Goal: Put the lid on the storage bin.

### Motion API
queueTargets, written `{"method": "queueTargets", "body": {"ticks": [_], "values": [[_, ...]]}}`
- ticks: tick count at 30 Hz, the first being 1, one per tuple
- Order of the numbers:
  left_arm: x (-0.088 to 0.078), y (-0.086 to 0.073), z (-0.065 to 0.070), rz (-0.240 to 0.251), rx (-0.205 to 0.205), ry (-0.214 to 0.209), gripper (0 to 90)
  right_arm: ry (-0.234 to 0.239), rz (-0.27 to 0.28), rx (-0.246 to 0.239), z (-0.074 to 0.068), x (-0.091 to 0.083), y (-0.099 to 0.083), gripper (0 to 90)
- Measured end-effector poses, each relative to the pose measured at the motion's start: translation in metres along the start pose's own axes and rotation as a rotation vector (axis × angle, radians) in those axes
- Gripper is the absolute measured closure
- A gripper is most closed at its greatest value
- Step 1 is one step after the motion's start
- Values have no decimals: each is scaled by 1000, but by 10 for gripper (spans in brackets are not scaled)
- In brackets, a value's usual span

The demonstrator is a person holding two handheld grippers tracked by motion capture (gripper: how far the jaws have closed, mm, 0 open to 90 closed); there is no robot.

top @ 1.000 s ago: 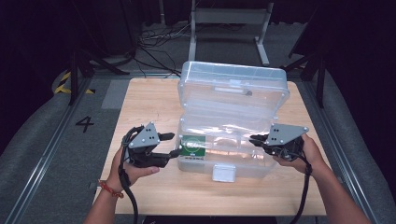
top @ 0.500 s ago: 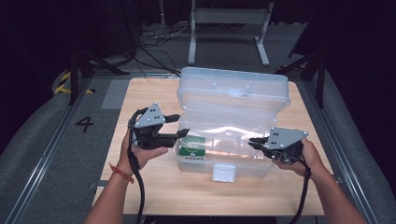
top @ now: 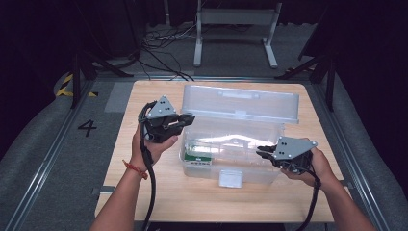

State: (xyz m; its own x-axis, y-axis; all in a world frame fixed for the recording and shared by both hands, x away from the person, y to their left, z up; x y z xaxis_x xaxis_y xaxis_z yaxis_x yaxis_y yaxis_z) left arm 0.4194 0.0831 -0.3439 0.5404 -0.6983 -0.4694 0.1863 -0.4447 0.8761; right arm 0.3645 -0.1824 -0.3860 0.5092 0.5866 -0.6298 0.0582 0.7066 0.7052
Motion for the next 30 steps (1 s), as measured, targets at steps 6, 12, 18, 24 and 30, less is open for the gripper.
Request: {"method": "queueTargets", "body": {"ticks": [6, 12, 18, 24, 30], "values": [[0, -5, 2, -17, 16, -4, 878, -4, 13, 10, -5, -1, -5, 820], [-2, -6, 3, -26, 34, 3, 895, -12, 42, 63, 1, -20, -16, 839], [-2, -9, 11, -44, 88, 15, 897, -20, 67, 112, 0, -29, -28, 849], [-4, -13, 15, -41, 98, -3, 898, -31, 78, 125, -3, -30, -32, 840], [-5, -17, 17, -49, 111, -13, 898, -32, 89, 159, -5, -34, -37, 828]]}}
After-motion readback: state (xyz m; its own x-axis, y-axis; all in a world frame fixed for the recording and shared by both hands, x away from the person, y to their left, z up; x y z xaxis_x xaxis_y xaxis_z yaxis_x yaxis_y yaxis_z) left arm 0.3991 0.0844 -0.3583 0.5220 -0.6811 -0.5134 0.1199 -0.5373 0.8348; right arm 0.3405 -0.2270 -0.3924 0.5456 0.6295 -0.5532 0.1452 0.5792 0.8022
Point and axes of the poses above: each handheld gripper's, and its own axes: x roughly forward along the jaws, y roughly out of its top, z roughly to its right, the point moved 8 cm from there along x, roughly forward along the jaws, and after that the axes turned 5 degrees about x, right-handed, at the moved point
